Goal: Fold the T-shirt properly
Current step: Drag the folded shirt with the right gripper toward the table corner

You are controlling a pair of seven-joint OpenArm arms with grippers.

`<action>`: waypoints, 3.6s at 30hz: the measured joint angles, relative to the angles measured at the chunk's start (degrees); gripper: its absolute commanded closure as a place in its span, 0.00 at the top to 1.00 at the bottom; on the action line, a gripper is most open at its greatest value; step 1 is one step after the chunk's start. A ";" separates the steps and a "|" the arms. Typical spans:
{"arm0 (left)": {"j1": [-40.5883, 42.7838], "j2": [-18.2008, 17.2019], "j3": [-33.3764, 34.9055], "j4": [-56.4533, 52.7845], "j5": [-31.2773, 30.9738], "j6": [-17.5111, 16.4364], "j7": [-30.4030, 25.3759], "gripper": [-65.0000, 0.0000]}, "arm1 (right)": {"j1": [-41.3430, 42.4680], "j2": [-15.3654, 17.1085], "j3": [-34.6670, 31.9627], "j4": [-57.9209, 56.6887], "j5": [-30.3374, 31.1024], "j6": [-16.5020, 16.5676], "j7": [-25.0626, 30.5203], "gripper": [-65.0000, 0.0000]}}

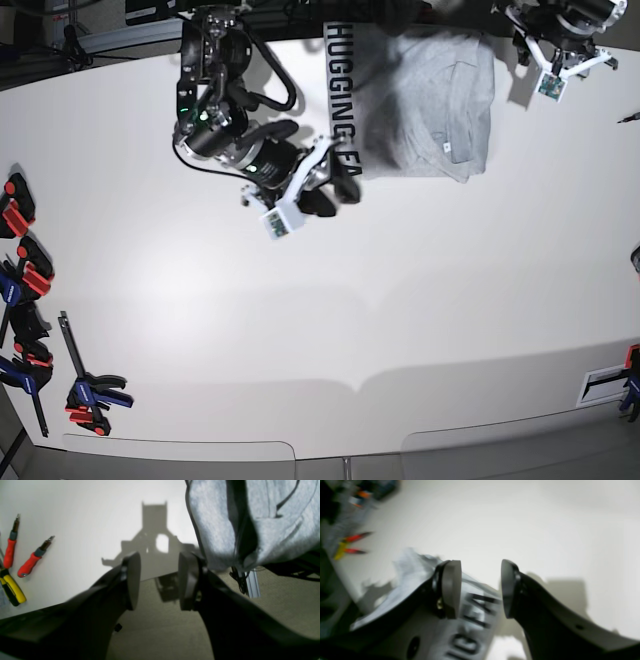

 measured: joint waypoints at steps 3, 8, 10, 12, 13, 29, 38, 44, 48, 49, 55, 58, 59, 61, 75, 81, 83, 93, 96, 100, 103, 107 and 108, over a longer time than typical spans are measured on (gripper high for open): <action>0.00 0.00 0.00 0.00 -0.02 0.02 -0.24 0.35 | 0.07 1.36 -4.00 0.11 6.97 0.33 -6.08 0.17; 0.00 0.00 0.00 0.00 -0.02 0.07 -1.95 0.34 | 0.02 3.52 -14.36 0.11 7.89 0.33 -11.89 0.00; 0.00 -0.02 0.00 0.00 -0.02 0.09 -2.40 0.33 | 0.04 3.67 -18.16 0.11 6.05 0.33 -12.04 0.00; 0.00 -0.02 0.00 0.00 -0.02 0.92 -2.40 0.33 | 0.42 3.85 -21.81 0.00 4.35 0.33 -12.46 0.00; -0.02 -0.02 0.00 0.00 -0.02 1.38 -2.47 0.33 | 0.83 3.93 -23.65 -0.28 3.61 0.33 -12.46 0.00; -0.02 -0.04 0.00 0.00 0.00 1.97 -3.72 0.33 | 14.08 3.43 -29.55 -31.63 1.99 1.62 -9.79 0.00; 0.00 0.02 0.00 0.00 -0.02 1.97 -4.11 0.33 | 17.05 2.25 -17.29 -36.57 -16.70 -11.17 6.08 0.00; 0.00 0.00 0.00 0.00 -0.02 2.01 -5.07 0.33 | 17.70 2.54 3.98 -36.33 -21.38 -15.85 6.97 0.00; -0.02 -0.02 0.00 0.00 0.00 1.99 -5.46 0.33 | 17.79 4.11 16.72 -36.37 -18.23 -15.47 6.93 0.00; -0.02 -0.15 0.00 0.00 -0.02 1.99 -5.81 0.33 | 17.70 5.14 19.17 -36.44 -17.31 -15.10 6.93 0.00; -0.02 -2.08 0.00 0.00 -1.09 1.99 -6.51 0.33 | 17.66 13.64 30.95 -36.44 -14.40 -16.04 6.14 0.00; -0.22 -2.23 0.00 0.00 -1.38 1.97 -7.58 0.33 | 17.59 16.44 34.84 -36.44 -11.98 -16.35 5.22 0.00; -0.59 -2.21 0.00 0.00 -2.27 1.97 -7.54 0.33 | 17.31 17.09 35.82 -36.44 -10.99 -16.37 5.01 0.00; -1.68 -2.21 0.00 0.00 -3.06 1.97 -7.45 0.33 | 17.03 17.64 37.22 -36.44 -9.66 -16.28 4.37 0.00; -4.15 -2.21 0.00 0.00 -4.55 2.12 -6.54 0.33 | 16.59 16.85 39.50 -34.25 -5.46 -16.50 -0.92 0.00; -4.15 -2.23 0.00 0.00 -4.55 2.12 -6.64 0.33 | 11.74 16.72 42.38 -29.07 -4.74 -16.50 -1.31 0.00; -4.15 -2.64 0.00 0.00 -4.55 2.12 -6.64 0.33 | 9.55 16.68 42.91 -27.43 -2.80 -16.68 -1.25 0.00; -4.48 -3.34 0.00 0.00 -4.57 2.12 -8.07 0.33 | 7.74 16.52 45.11 -19.26 6.16 -16.41 -0.59 0.00; -4.48 -3.34 0.00 0.00 -4.55 2.12 -8.26 0.33 | 9.35 16.61 45.09 -15.19 8.96 -10.64 -0.63 0.00; -4.48 -3.32 0.00 0.00 -4.52 2.12 -11.21 0.20 | 9.90 16.68 45.11 -8.46 14.86 -4.39 -1.92 0.00; -4.76 -3.32 0.00 0.00 -4.37 2.10 -13.00 0.00 | 8.92 16.65 45.11 -2.78 20.09 -0.02 -7.37 0.00; -5.35 -3.34 0.00 0.00 -4.33 2.12 -15.17 0.00 | 2.12 16.33 45.09 6.56 26.56 0.39 -8.50 0.00; -5.29 -3.28 0.00 0.00 -4.33 2.12 -15.23 0.00 | -0.42 15.56 45.18 9.05 26.32 0.33 -8.66 0.00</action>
